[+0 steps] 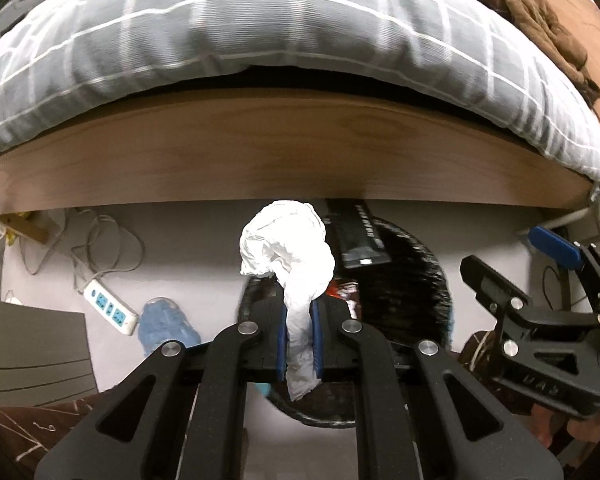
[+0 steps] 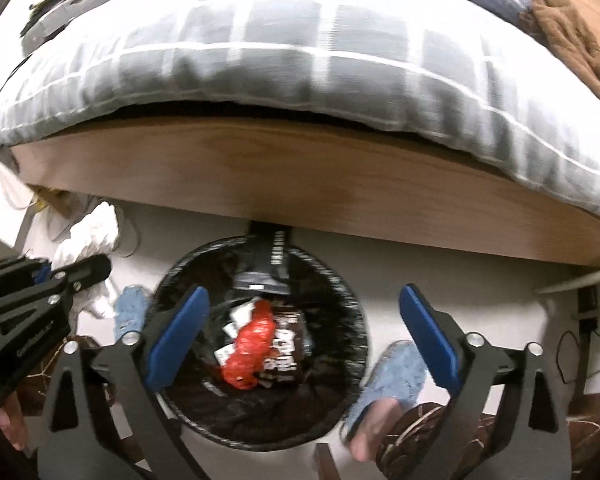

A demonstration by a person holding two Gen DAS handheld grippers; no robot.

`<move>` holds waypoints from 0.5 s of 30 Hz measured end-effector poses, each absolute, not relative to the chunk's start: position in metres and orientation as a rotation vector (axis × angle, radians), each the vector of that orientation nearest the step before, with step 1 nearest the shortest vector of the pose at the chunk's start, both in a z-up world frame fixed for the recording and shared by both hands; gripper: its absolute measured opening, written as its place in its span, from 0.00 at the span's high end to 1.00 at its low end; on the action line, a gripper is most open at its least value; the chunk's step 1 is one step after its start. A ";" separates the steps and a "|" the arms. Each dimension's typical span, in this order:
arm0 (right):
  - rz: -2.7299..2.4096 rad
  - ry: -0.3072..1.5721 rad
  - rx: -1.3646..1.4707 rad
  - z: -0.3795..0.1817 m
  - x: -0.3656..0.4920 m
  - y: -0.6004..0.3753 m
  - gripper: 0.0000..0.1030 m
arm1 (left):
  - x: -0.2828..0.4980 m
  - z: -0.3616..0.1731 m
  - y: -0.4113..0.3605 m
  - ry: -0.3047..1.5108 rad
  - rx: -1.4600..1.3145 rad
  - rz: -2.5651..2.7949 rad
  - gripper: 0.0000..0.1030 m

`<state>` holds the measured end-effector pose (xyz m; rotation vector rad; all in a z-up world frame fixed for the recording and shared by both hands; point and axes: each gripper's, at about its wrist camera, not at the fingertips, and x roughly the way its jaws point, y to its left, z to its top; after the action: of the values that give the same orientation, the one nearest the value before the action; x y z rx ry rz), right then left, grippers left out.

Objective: Collect trash
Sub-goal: 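Open the right tool to drop the black packet while the left tool drops the tissue into the bin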

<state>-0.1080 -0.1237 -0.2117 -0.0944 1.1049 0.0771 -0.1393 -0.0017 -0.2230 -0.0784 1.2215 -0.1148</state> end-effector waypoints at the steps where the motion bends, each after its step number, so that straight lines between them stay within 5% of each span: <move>1: 0.064 1.101 -0.085 -0.211 -0.107 -0.129 0.09 | -0.139 -0.222 -0.010 1.221 -0.071 -0.130 0.91; 15: -0.029 1.078 -0.035 -0.201 -0.112 -0.182 0.07 | -0.140 -0.237 -0.055 1.243 -0.029 -0.212 0.90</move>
<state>-0.1119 -0.1815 -0.2013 -0.0349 1.0782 -0.0289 -0.1402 -0.0546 -0.2367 -0.0295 1.2430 -0.2123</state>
